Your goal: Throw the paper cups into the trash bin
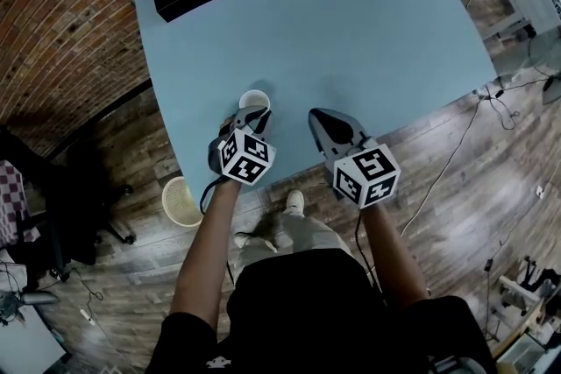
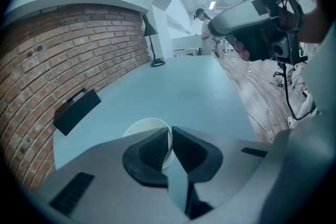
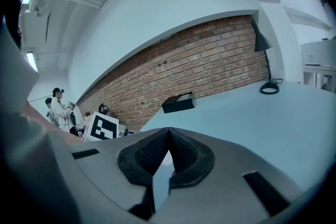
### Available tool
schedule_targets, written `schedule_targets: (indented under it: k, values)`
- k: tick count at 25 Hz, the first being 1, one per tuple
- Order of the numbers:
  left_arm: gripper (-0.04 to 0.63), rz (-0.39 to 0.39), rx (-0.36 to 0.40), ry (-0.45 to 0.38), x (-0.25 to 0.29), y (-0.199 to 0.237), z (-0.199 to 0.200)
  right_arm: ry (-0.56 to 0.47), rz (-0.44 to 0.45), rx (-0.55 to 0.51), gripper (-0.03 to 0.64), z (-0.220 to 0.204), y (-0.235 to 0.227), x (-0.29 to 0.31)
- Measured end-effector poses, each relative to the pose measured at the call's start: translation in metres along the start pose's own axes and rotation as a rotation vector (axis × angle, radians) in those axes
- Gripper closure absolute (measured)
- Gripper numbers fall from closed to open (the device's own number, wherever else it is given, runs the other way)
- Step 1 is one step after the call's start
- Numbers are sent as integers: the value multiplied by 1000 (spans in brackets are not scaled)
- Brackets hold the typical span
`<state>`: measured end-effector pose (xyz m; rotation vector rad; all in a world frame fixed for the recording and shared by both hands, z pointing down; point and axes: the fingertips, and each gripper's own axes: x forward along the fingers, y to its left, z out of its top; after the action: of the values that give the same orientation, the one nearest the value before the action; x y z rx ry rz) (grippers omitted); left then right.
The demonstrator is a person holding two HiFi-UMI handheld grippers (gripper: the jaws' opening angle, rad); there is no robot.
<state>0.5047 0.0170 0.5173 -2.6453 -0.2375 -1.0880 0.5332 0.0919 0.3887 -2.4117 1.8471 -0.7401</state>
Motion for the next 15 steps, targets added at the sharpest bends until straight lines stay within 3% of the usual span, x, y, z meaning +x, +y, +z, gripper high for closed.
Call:
schedule_targets:
  k: [15]
  values:
    - [566, 76, -101, -114, -59, 17, 10, 5, 39, -68, 612, 7, 33, 6]
